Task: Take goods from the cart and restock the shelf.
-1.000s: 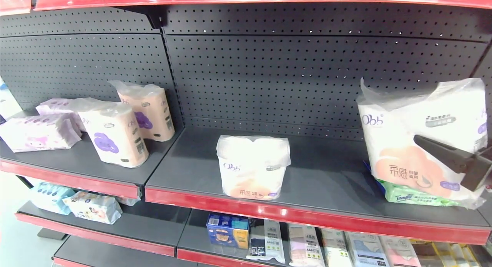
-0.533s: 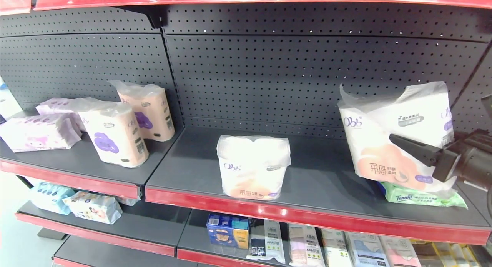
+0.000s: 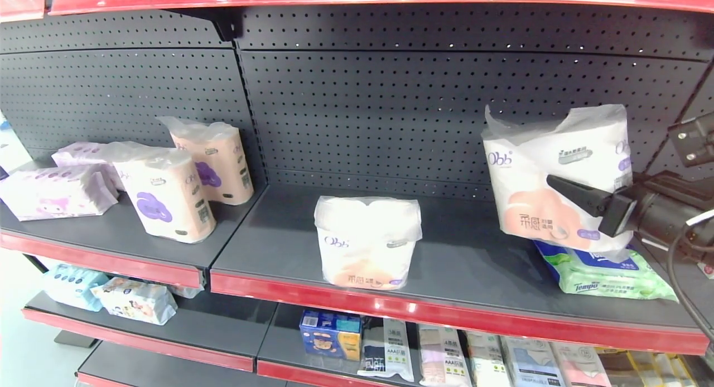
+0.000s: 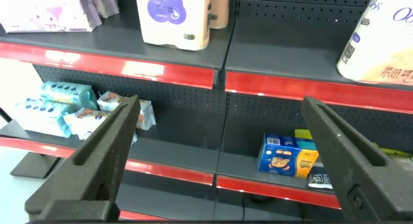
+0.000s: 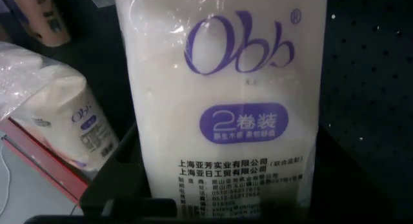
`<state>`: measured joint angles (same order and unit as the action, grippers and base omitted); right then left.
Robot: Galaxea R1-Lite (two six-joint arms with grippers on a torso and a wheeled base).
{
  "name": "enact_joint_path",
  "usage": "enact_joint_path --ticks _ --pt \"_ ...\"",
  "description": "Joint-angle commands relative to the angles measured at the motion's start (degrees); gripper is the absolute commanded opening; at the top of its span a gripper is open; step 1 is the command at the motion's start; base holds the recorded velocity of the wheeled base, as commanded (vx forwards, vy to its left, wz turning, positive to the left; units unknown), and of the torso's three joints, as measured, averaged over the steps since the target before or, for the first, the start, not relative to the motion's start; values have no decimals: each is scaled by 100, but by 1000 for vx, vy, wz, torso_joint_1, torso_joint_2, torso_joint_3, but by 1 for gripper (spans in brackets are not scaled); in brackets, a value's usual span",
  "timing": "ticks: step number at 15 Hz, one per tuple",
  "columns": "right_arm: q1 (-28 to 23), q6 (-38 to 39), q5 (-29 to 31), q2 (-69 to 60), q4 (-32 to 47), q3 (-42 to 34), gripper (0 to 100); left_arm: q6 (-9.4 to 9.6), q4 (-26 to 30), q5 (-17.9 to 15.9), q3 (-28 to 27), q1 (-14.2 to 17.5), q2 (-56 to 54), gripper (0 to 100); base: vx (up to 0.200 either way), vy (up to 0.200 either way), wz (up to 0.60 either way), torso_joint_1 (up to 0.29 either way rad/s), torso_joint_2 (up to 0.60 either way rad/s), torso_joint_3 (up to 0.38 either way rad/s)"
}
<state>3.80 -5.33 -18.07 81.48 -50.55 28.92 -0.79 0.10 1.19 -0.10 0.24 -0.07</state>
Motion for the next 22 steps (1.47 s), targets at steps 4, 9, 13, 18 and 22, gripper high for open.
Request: enact_joint_path --ticks 4,9,13,18,22 --pt "103 234 -65 922 -332 316 0 0 -1 4 1 2 7 100 0 0 0 0 0 0" --pt "428 515 -470 1845 -1317 738 0 0 -1 4 1 2 7 100 0 0 0 0 0 0" --pt "472 585 -637 2293 -1545 905 0 0 -1 4 1 2 7 100 0 0 0 0 0 0" --pt "657 665 -1111 2803 -2160 1011 0 0 -1 4 1 2 7 100 0 0 0 0 0 0" --pt "657 700 -1507 3207 -2415 1310 0 0 -1 4 1 2 7 100 0 0 0 0 0 0"
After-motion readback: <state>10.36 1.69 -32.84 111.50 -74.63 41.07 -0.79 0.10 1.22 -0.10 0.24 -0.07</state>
